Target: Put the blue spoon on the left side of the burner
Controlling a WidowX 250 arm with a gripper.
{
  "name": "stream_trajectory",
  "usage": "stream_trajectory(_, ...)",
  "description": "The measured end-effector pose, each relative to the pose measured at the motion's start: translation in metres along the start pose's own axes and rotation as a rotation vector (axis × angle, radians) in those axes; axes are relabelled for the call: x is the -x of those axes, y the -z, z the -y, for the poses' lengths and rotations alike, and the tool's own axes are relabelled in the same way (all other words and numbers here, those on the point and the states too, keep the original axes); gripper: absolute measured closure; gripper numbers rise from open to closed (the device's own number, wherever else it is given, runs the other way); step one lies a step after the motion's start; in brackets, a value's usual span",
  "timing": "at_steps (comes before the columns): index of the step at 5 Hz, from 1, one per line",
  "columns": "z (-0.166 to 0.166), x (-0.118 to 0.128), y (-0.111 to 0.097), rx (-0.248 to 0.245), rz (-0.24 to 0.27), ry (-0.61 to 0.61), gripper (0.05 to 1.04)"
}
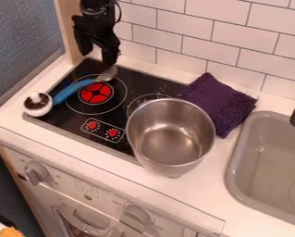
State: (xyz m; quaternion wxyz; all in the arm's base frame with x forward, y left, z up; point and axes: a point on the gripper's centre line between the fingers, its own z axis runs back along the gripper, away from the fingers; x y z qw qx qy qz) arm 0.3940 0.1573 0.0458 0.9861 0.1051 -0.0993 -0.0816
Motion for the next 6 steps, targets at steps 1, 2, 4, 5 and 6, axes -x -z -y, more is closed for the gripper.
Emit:
stream_trajectory(1, 0.005, 0.002, 0.002, 0.005, -0.012, 0.01, 0.082)
stream_trajectory(2, 0.009, 0.002, 0.003, 0.02, -0.011, 0.023, 0.083)
stream_trajectory(4, 0.013, -0.01, -0.044, 0.042, 0.13, 0.047, 0.083)
stream_trajectory(5, 0.022, -0.009, -0.065, 0.033, 0.157, 0.057, 0.083)
stream_trajectory(6, 0.025, -0.01, -0.067, 0.032, 0.158, 0.064, 0.083)
